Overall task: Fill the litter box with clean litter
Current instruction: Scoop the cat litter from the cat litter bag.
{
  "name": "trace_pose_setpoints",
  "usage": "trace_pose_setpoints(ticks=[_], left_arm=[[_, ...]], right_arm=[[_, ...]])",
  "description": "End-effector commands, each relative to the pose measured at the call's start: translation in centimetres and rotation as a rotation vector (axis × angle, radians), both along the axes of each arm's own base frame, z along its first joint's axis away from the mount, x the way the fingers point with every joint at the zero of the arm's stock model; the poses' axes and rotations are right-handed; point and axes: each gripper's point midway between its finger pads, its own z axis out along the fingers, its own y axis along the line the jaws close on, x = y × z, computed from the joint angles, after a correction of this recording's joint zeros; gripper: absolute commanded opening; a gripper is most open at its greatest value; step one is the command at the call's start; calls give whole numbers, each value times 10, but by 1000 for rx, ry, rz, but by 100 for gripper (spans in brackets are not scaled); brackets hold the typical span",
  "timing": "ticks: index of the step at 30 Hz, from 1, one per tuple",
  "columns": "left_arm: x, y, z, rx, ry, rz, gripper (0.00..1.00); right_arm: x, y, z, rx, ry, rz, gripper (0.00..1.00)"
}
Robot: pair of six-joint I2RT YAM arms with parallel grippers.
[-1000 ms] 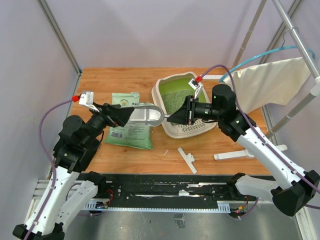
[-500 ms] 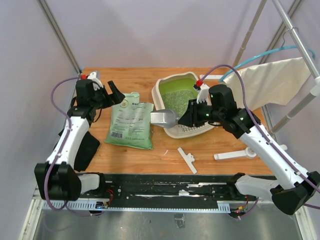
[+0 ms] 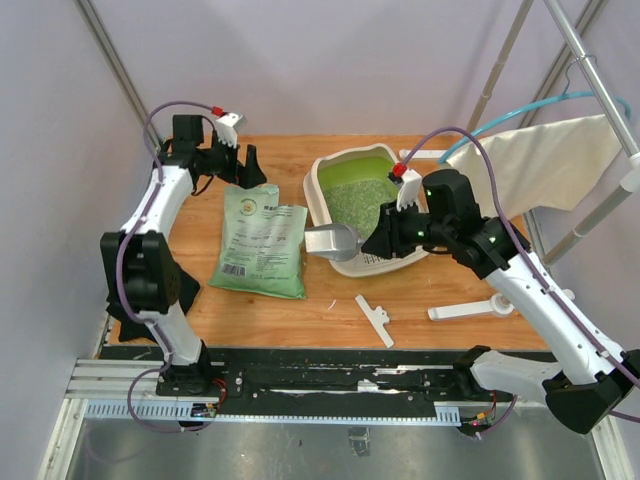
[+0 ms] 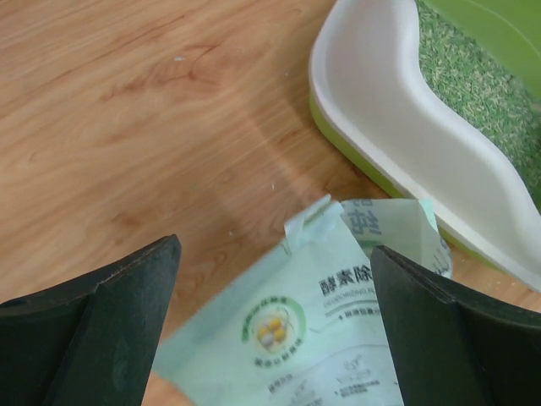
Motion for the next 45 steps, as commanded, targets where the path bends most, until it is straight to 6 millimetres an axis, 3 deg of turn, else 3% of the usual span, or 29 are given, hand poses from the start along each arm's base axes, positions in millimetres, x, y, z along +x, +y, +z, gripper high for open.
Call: trace_pose_setpoints(ticks=[1,6,13,15,19,21,24,30,34,38,41,45], left_arm=[[-5,-15,-24,35,102,-277,99],[-12,-7,-63,100,250,-368,95],[-37,-18,-73,35,304,-489,85],[-40,-19,-71,25,301,-496,73],[-47,-22,-60,-6,307,-504,38],[-48,-24,-41,-11,268,-494,18],[-53,-24,-7,15,159,-457,2],[-81,-30,76,22,-177,-392,0],[-115,-47,113,1,-375,-417,0],[-149,-61,112,-3,-445,-440,1],[-171,-61,90,7,-475,-439,0],[-196,-59,82,-19,-590,-403,0]], right_arm=[[-9,-1,28,30,-81,47,1],[-11,-3,25,23,-80,42,1],[-10,-3,18,13,-62,40,1],[-10,-3,17,11,-59,38,1],[-10,-3,17,11,-57,35,1],[-9,-4,17,8,-63,30,1],[-6,-6,18,0,-71,18,1],[-2,-10,26,-25,-77,-11,1],[0,-15,42,-26,-113,-33,1],[-3,-14,62,-3,-136,-19,1],[-8,-12,74,17,-118,-3,1],[-6,-11,74,-19,-77,-10,1]])
